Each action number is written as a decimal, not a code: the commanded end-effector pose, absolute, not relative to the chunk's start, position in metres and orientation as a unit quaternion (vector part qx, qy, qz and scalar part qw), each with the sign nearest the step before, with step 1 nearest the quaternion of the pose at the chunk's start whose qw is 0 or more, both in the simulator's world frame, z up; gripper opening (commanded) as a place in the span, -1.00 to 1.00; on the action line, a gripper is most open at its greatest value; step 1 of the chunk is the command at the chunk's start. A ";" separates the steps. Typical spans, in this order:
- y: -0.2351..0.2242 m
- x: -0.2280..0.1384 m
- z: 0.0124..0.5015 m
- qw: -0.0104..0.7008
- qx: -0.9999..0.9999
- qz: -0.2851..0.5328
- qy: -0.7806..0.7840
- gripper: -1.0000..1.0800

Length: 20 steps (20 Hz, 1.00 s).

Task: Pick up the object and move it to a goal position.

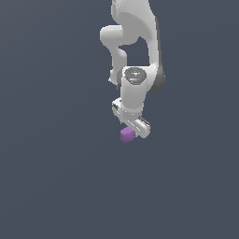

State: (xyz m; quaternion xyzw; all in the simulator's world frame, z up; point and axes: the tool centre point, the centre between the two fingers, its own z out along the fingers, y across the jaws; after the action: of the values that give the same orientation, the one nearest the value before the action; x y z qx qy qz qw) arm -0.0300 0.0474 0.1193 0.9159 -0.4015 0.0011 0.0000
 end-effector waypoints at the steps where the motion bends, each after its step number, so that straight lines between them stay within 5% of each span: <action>1: 0.050 -0.032 0.117 0.000 0.907 0.001 -0.421 0.92; 20: 0.053 -0.037 0.095 0.000 0.890 0.000 -0.455 0.92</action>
State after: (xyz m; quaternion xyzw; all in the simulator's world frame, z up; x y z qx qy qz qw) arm -0.0360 0.0536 0.1018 0.8906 -0.4547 0.0005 -0.0003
